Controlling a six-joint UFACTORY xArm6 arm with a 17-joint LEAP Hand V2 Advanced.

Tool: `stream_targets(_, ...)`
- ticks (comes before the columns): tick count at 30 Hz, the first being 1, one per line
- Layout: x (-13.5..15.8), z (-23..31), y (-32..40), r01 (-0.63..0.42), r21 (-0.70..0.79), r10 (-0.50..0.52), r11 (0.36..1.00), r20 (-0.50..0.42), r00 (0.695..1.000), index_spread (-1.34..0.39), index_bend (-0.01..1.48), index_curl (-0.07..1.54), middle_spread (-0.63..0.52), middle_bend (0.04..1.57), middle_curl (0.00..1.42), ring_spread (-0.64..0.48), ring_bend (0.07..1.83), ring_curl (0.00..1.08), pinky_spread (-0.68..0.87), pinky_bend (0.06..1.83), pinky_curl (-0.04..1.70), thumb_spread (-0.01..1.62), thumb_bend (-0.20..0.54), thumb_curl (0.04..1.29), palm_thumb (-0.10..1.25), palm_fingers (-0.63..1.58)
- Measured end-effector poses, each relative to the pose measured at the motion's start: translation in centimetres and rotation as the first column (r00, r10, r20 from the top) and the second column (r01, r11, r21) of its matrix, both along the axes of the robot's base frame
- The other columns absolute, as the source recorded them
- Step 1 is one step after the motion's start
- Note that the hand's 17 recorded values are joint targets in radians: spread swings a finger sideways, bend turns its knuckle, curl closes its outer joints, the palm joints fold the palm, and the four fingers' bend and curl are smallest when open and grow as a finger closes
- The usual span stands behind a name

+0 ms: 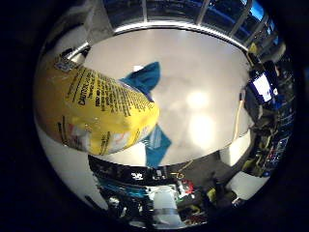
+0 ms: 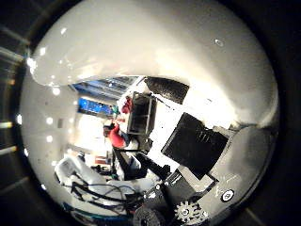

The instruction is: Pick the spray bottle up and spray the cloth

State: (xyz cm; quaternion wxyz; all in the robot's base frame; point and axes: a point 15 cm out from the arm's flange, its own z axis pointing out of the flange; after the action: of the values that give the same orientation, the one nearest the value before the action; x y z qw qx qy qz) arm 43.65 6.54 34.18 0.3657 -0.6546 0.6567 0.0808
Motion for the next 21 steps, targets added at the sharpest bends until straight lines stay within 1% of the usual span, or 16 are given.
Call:
stream_targets(4,0.2,0.1,2.8,-0.036,0.114,0.032,0.993,0.033,0.999,-0.23,1.16,0.95,-0.14,1.37,0.85,-0.27,1.30,0.93,-0.16,1.02,1.55,1.31,-0.007,0.24,0.79,1.09)
stream_targets(10,1.2,-0.5,7.1,-0.092,0.290,0.076,0.953,0.065,0.995,-0.23,1.16,0.95,-0.14,1.37,0.85,-0.26,1.30,0.93,-0.16,1.02,1.56,1.32,-0.006,0.25,0.82,1.09)
stream_targets(12,1.1,-1.2,8.9,-0.125,0.367,0.113,0.922,0.053,0.992,-0.23,1.16,0.95,-0.14,1.37,0.85,-0.26,1.30,0.92,-0.16,1.01,1.56,1.32,-0.007,0.25,0.82,1.09)
stream_targets(17,1.1,-3.3,12.1,-0.156,0.552,0.181,0.819,0.009,0.983,-0.23,1.16,0.95,-0.14,1.37,0.85,-0.26,1.30,0.92,-0.16,1.01,1.57,1.32,-0.006,0.26,0.85,1.09)
stream_targets(21,2.1,-4.4,12.7,-0.157,0.657,0.207,0.737,0.002,0.978,-0.23,1.16,0.95,-0.14,1.37,0.84,-0.26,1.30,0.92,-0.16,1.01,1.56,1.33,-0.006,0.26,0.85,1.09)
